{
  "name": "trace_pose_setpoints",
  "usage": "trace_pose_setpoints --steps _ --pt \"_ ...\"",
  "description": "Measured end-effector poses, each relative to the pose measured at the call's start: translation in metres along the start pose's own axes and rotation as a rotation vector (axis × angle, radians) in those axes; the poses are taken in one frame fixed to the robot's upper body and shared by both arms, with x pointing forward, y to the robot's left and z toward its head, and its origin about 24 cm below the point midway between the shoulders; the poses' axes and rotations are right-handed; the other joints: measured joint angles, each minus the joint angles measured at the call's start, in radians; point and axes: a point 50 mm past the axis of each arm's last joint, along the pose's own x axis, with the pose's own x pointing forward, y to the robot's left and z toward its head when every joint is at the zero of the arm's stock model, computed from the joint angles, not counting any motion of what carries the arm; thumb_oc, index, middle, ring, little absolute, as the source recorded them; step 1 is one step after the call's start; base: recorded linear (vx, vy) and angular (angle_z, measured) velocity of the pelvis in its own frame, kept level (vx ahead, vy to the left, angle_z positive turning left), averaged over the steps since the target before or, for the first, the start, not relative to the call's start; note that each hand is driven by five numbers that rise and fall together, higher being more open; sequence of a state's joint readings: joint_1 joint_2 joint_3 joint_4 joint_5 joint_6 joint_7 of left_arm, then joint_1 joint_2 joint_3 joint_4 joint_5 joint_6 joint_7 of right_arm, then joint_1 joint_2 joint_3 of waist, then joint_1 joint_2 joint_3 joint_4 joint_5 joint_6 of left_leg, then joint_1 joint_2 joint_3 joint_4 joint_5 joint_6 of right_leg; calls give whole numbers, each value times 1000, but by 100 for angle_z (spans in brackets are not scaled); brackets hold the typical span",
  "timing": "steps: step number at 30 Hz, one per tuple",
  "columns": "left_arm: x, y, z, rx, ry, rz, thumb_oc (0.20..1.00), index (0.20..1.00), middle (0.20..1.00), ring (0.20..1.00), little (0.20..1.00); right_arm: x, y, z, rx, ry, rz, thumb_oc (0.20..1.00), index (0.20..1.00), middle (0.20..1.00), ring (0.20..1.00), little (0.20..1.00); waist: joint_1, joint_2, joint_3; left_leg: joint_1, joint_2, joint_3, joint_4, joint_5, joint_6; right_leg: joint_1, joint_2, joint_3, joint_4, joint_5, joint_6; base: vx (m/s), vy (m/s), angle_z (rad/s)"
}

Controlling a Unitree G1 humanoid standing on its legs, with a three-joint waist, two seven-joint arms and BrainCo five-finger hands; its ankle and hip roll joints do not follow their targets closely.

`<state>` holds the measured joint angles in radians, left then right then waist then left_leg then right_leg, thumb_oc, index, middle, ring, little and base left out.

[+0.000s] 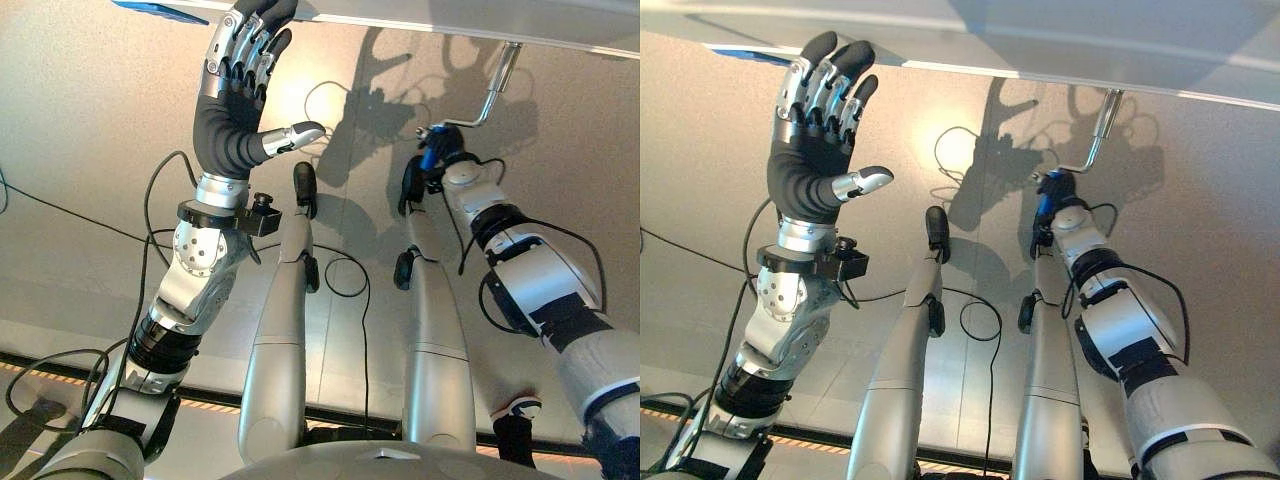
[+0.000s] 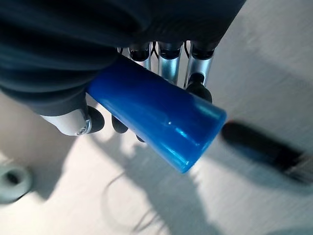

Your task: Raise the hospital bed

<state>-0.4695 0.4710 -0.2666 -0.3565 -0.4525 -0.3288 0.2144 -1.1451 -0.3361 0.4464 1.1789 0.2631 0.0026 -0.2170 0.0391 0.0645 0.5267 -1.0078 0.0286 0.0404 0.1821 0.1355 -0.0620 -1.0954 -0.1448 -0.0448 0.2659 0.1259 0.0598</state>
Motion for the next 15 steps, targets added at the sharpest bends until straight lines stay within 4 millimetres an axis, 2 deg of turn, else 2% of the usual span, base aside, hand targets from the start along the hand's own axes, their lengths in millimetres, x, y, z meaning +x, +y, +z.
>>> trace_pose_setpoints --steps 6,10,15 --pt "-3 4 0 8 4 27 1000 1000 1000 1000 1000 -7 16 9 47 -88 66 200 200 200 200 200 -1 0 0 1 12 -1 1 0 -8 0 12 -2 1 0 -10 3 9 -2" --pt "-5 5 -1 10 7 30 1000 1000 1000 1000 1000 -15 26 16 140 -166 133 200 200 200 200 200 -1 3 1 3 20 -1 1 2 -15 -1 20 -2 1 -1 -13 0 0 0" --pt "-9 7 -1 17 16 28 1000 1000 1000 1000 1000 -42 36 26 319 -310 283 200 200 200 200 200 -4 5 2 7 23 4 0 2 -16 -2 22 4 5 1 -18 0 0 0"
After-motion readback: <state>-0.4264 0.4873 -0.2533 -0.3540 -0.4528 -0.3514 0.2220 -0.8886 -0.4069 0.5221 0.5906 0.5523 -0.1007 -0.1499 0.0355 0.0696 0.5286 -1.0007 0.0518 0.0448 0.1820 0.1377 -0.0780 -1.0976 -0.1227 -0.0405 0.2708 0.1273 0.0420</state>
